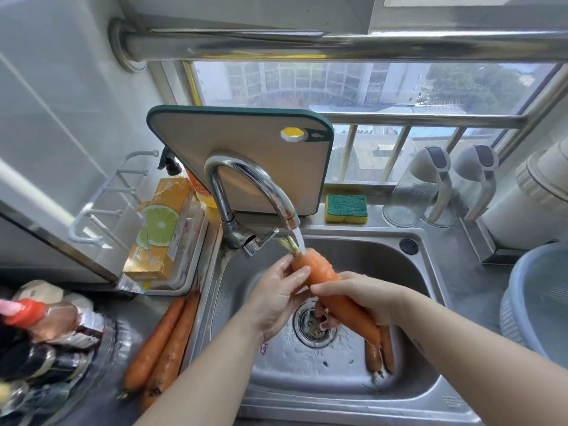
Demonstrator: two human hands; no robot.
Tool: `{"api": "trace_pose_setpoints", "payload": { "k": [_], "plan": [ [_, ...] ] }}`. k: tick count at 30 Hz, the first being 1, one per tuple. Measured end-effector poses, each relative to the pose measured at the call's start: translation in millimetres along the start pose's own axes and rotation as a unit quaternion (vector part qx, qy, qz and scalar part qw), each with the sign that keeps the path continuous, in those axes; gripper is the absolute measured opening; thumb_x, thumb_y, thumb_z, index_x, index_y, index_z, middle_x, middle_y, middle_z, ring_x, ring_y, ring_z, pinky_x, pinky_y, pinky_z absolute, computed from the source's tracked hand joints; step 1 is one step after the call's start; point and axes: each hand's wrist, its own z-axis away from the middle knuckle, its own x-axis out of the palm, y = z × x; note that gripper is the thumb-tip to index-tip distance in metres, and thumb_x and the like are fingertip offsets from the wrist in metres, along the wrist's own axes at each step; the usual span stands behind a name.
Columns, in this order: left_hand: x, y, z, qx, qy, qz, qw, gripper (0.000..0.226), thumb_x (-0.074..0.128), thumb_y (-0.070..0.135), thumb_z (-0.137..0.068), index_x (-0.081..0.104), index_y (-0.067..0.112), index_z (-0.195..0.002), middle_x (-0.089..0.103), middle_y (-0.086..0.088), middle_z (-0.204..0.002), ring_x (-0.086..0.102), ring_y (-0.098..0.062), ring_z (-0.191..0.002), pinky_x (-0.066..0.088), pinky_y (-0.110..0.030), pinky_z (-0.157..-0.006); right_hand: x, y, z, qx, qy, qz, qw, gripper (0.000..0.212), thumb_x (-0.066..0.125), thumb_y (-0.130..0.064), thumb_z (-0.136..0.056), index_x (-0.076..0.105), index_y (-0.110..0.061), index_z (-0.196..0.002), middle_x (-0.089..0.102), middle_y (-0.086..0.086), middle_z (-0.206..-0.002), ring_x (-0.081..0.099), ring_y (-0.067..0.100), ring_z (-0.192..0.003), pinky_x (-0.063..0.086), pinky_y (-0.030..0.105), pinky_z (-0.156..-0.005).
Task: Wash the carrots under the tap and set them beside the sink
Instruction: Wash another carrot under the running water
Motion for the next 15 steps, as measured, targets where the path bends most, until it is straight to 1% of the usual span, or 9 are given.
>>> {"api": "trace_pose_setpoints", "payload": {
  "k": [2, 3, 4, 5, 6, 9, 10, 12, 15],
  "plan": [
    [0, -3, -3, 0.021, 0.057, -0.048, 0.997, 0.026, 0.051, 0.006, -0.094, 0.058, 0.016, -0.117, 0.061, -0.011, -0.123, 0.06, -0.024, -0.112, 0.053, -0.038, -0.092, 4, -2, 0, -0.015, 0.064, 0.145, 0.987, 0.038, 0.075, -0.034, -0.077, 0.06, -0.016, -0.107, 0.07, 0.006, -0.092, 0.066, 0.02, -0.082, 0.053, 0.037, -0.086],
    [1, -3, -5, 0.023, 0.087, -0.06, 0.994, 0.024, 0.053, 0.008, -0.094, 0.06, 0.019, -0.114, 0.061, -0.007, -0.121, 0.058, -0.024, -0.113, 0.051, -0.039, -0.093, 8, -1, -1, -0.028, 0.11, 0.225, 0.968, 0.037, 0.075, -0.035, -0.077, 0.06, -0.019, -0.106, 0.07, 0.005, -0.093, 0.068, 0.017, -0.08, 0.055, 0.034, -0.081],
    [1, -3, -6, 0.022, 0.111, -0.062, 0.992, 0.024, 0.055, 0.01, -0.093, 0.06, 0.018, -0.115, 0.062, -0.005, -0.119, 0.058, -0.023, -0.113, 0.051, -0.039, -0.093, 12, 1, -2, -0.045, 0.156, 0.278, 0.947, 0.036, 0.076, -0.034, -0.075, 0.059, -0.02, -0.104, 0.07, 0.004, -0.091, 0.068, 0.016, -0.076, 0.057, 0.032, -0.076],
    [2, -3, -6, 0.018, 0.124, -0.058, 0.99, 0.026, 0.056, 0.013, -0.093, 0.06, 0.016, -0.118, 0.063, -0.004, -0.118, 0.058, -0.022, -0.111, 0.052, -0.039, -0.091, 15, 2, -4, -0.058, 0.187, 0.294, 0.935, 0.035, 0.076, -0.031, -0.074, 0.059, -0.019, -0.103, 0.071, 0.003, -0.088, 0.068, 0.015, -0.072, 0.057, 0.032, -0.073],
    [2, -3, -7, 0.014, 0.131, -0.051, 0.99, 0.028, 0.055, 0.017, -0.093, 0.06, 0.014, -0.121, 0.063, -0.006, -0.117, 0.059, -0.022, -0.109, 0.053, -0.038, -0.089, 16, 2, -4, -0.062, 0.197, 0.285, 0.936, 0.034, 0.075, -0.027, -0.073, 0.06, -0.017, -0.102, 0.07, 0.004, -0.085, 0.068, 0.016, -0.067, 0.057, 0.031, -0.069],
    [-3, -1, -5, -0.009, 0.12, -0.029, 0.992, 0.031, 0.05, 0.022, -0.096, 0.059, 0.011, -0.123, 0.063, -0.015, -0.119, 0.061, -0.026, -0.107, 0.051, -0.04, -0.091, 14, 0, 1, -0.039, 0.164, 0.223, 0.96, 0.031, 0.072, -0.018, -0.074, 0.059, -0.007, -0.101, 0.064, 0.008, -0.076, 0.059, 0.013, -0.052, 0.052, 0.024, -0.054],
    [-4, -1, -4, -0.015, 0.106, -0.028, 0.994, 0.033, 0.05, 0.022, -0.096, 0.057, 0.011, -0.126, 0.062, -0.016, -0.121, 0.061, -0.027, -0.108, 0.051, -0.041, -0.092, 13, -1, 2, -0.035, 0.155, 0.22, 0.962, 0.029, 0.071, -0.017, -0.074, 0.059, -0.006, -0.099, 0.063, 0.007, -0.075, 0.057, 0.01, -0.048, 0.05, 0.022, -0.052],
    [-6, -3, -2, -0.012, 0.077, -0.045, 0.996, 0.036, 0.053, 0.018, -0.094, 0.053, 0.013, -0.13, 0.061, -0.012, -0.125, 0.061, -0.025, -0.11, 0.05, -0.042, -0.095, 12, -1, 4, -0.034, 0.148, 0.222, 0.963, 0.024, 0.07, -0.017, -0.075, 0.059, -0.01, -0.095, 0.062, 0.005, -0.072, 0.055, 0.007, -0.045, 0.048, 0.021, -0.052],
    [-6, -10, -3, 0.02, 0.062, -0.151, 0.986, 0.05, 0.065, 0.023, -0.087, 0.048, 0.021, -0.134, 0.059, -0.002, -0.128, 0.061, -0.018, -0.111, 0.051, -0.043, -0.095, 15, 0, 3, -0.041, 0.157, 0.227, 0.96, 0.021, 0.069, -0.018, -0.075, 0.059, -0.014, -0.092, 0.063, 0.005, -0.073, 0.056, 0.008, -0.047, 0.049, 0.023, -0.055]
  ]
}}
